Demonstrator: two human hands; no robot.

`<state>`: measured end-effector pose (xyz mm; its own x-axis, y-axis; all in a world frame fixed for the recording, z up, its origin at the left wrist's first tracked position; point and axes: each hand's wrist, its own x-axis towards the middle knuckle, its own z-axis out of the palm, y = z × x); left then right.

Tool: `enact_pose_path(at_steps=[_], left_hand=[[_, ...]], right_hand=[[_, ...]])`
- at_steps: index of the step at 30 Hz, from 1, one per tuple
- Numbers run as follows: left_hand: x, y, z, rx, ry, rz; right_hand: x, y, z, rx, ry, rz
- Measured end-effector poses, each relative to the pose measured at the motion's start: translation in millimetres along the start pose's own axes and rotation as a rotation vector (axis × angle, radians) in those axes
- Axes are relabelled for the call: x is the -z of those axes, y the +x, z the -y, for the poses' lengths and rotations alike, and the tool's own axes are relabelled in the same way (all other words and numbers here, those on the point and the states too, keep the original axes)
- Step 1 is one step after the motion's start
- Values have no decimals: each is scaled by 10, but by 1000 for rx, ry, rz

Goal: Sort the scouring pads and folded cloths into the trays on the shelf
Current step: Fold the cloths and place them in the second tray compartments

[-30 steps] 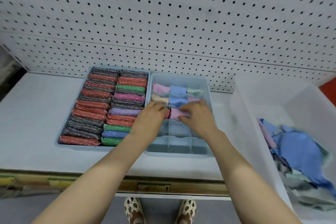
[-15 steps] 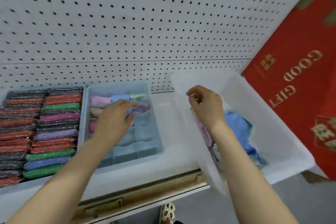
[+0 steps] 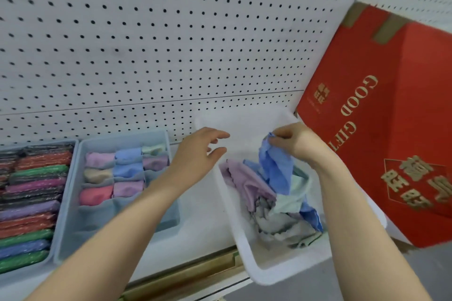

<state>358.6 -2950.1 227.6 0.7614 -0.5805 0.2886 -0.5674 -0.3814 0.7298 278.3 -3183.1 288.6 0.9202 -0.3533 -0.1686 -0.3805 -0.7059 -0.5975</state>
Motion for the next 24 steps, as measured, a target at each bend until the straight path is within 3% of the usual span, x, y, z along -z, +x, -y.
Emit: enact_pose_path(at_steps=[3, 7, 10, 15, 19, 22, 24], left_hand=[[31, 95, -256, 2, -112, 31], [156, 232, -561, 91, -353, -45], [351, 288, -669, 154, -416, -197], [854, 285, -595, 226, -601, -320], [1292, 183, -503, 296, -686, -399], [1523, 37, -440, 281, -615, -390], [1645, -47, -368, 260, -589, -472]], right_hand=[[147, -104, 254, 121, 428, -2], [152, -126, 610, 229, 643, 81], [161, -113, 785, 307, 651, 123], [173, -41, 985, 316, 360, 113], [177, -37, 1238, 342, 479, 56], [129, -65, 1500, 406, 502, 49], [90, -85, 1654, 436, 471, 81]])
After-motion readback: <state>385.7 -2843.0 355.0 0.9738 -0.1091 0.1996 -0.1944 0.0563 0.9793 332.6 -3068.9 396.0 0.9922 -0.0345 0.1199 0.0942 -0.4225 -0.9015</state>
